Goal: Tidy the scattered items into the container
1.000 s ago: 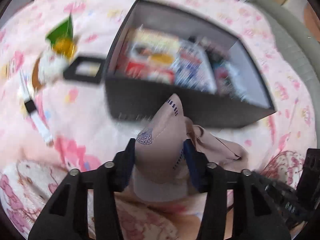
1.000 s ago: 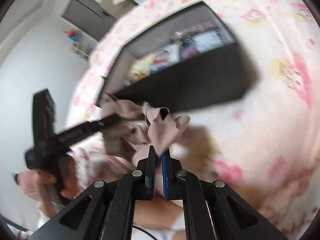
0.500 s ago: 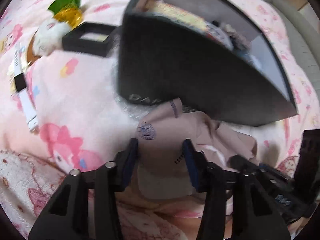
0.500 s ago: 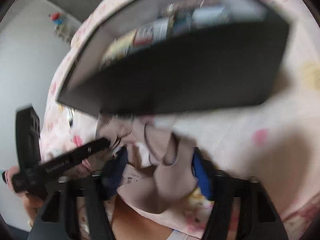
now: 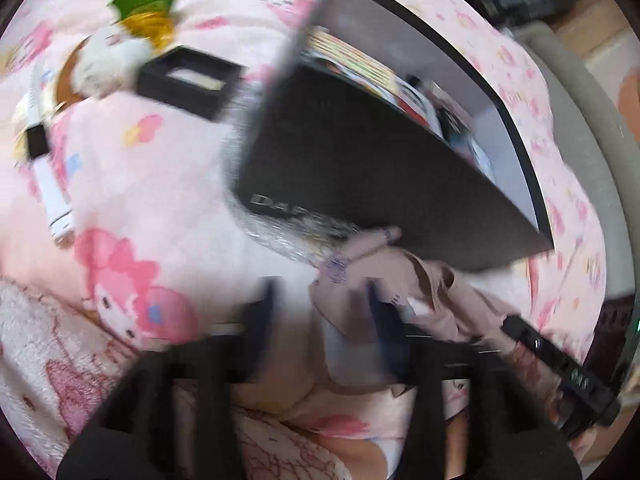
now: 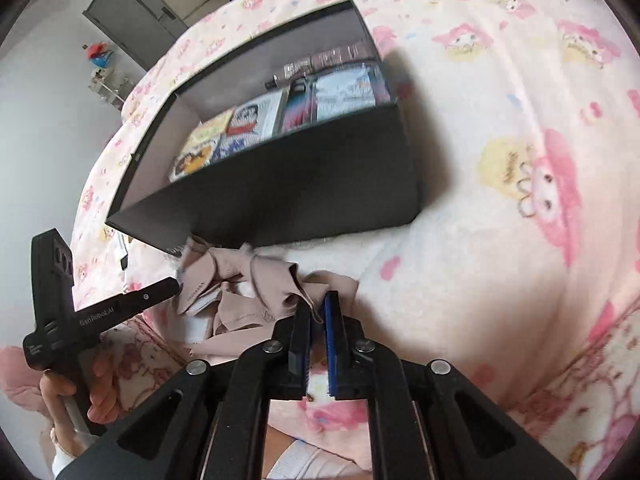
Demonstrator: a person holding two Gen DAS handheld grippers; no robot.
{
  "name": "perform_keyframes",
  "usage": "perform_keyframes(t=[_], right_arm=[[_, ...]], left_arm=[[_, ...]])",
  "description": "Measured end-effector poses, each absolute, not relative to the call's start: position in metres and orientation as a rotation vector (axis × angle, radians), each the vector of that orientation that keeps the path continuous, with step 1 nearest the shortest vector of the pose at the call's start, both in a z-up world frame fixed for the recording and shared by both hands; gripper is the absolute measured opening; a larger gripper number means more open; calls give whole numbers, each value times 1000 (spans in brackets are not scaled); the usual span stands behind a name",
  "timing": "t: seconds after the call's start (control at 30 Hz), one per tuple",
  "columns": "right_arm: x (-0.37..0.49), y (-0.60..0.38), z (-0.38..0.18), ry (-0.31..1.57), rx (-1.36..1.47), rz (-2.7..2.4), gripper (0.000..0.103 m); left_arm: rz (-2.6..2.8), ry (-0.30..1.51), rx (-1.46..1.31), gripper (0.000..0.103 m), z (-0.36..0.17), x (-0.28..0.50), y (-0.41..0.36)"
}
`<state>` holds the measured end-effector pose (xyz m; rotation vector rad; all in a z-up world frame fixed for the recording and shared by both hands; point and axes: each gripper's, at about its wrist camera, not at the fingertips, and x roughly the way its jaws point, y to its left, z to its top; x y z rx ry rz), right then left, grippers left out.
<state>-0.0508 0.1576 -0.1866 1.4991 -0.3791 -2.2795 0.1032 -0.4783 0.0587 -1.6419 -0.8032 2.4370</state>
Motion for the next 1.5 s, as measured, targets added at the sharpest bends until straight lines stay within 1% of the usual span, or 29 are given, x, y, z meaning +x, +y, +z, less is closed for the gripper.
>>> perform_keyframes(t=[0.07, 0.13, 0.2, 0.23, 0.27, 0.3, 0.33, 0.37, 0.4, 0.53, 0.63, 0.67, 0.8, 0.93, 1.03, 1.13, 1.2, 1.27, 1.3, 1.33, 1.4, 1.47, 1.5], right_arm=[[-52, 157, -190, -411, 1491, -2269, 20], [-53, 155, -195, -414, 1508, -2239, 38], [-51, 145, -201, -387, 1536, -2154, 45], [-49, 141, -205, -370, 1551, -2132, 45], [-48, 136, -209, -353, 1566, -2124, 45], [-48, 138, -210, -359, 1570, -2130, 45], [-47, 138, -209, -379, 1561, -2136, 27], [-46, 139, -207, -392, 1546, -2131, 12], [-43, 140, -200, -398, 1520, -2121, 4], [-31, 146, -155, -384, 1362, -2169, 4], [-33, 142, -121, -398, 1246, -2182, 4], [-33, 141, -107, -393, 1197, -2192, 4], [-41, 132, -70, -348, 1072, -2198, 4], [-72, 118, -52, -301, 1022, -2195, 4], [-102, 107, -43, -222, 996, -2226, 4], [-149, 88, -46, -149, 1033, -2232, 4], [-175, 78, -49, -115, 1025, -2263, 4], [-200, 71, -60, -95, 1048, -2263, 4], [-217, 68, -72, -90, 1100, -2270, 4], [-230, 67, -84, -88, 1153, -2269, 4], [-261, 64, -121, -81, 1365, -2222, 4], [-276, 66, -142, -68, 1507, -2218, 4], [-277, 67, -144, -73, 1509, -2222, 4]], left_arm=[[2394, -834, -1613, 62, 59, 104, -478], [2326, -815, -1630, 65, 54, 102, -468], [2276, -731, -1701, 64, 45, 99, -454], [2294, -664, -1723, 60, 45, 99, -447], [2304, -619, -1728, 47, 46, 99, -443], [2318, -566, -1735, 13, 49, 100, -439], [2328, -551, -1734, 7, 51, 102, -438], [2324, -549, -1716, 7, 56, 106, -438], [2313, -563, -1677, 6, 64, 111, -439], [2320, -594, -1499, 4, 112, 132, -445], [2347, -583, -1365, 4, 157, 125, -448], [2356, -580, -1326, 4, 162, 112, -440], [2386, -554, -1231, 4, 200, 101, -452], [2422, -502, -1190, 4, 212, 63, -453], [2464, -478, -1208, 4, 217, 17, -449], [2525, -478, -1224, 4, 213, -26, -452], [2555, -459, -1242, 4, 200, -57, -456], [2544, -517, -1313, 4, 176, -86, -463], [2529, -533, -1352, 7, 163, -101, -466], [2532, -528, -1405, 8, 151, -112, -468], [2558, -491, -1535, 8, 131, -127, -473], [2567, -487, -1519, 8, 131, -124, -475], [2571, -485, -1489, 10, 134, -118, -476]])
